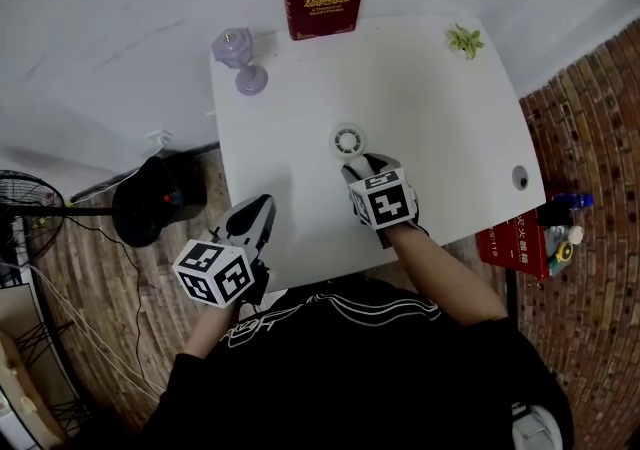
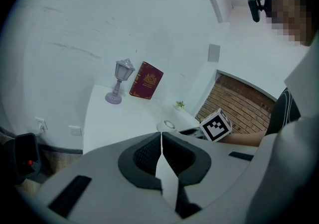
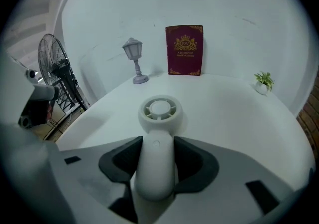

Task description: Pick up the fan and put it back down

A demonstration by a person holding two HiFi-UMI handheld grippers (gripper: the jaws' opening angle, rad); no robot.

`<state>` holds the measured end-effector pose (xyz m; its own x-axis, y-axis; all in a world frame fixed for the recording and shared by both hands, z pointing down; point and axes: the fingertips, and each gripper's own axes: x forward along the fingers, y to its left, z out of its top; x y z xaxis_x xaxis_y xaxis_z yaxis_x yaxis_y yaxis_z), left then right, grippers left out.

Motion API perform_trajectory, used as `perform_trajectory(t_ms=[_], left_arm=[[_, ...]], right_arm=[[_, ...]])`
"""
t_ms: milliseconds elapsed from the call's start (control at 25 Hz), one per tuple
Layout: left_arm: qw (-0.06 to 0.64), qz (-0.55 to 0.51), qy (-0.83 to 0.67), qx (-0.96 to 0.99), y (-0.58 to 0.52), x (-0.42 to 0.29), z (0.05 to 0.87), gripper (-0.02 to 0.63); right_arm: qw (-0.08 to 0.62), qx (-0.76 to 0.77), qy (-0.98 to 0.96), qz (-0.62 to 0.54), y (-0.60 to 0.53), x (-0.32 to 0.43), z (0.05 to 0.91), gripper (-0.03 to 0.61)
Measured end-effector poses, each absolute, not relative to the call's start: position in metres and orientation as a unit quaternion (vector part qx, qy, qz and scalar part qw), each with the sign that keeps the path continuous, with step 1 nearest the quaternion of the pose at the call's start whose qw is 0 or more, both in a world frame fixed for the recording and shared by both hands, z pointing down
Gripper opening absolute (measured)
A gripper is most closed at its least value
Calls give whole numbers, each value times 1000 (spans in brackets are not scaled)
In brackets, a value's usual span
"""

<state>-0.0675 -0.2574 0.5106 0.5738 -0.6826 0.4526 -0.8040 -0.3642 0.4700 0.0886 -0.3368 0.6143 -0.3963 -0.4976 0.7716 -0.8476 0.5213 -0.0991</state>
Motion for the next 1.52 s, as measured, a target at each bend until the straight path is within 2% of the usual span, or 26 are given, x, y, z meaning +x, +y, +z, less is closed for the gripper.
perform_trajectory(t_ms=[240,440,1080,1520], left_arm=[[346,108,-445,819,-247,-73,503,34],[361,108,-438,816,-239,-76,493,34],[315,63,-414,852,-218,-79,436,34],[287,44,-393,872,-178,-74,410,34]], right_arm=[[333,427,-801,254,-342,90,604,195],[285,438,-809,269,-346,91,574,193],[175,451,-862,153,-283,83,431,193],[147,438,-880,113,-215,63,398,193]])
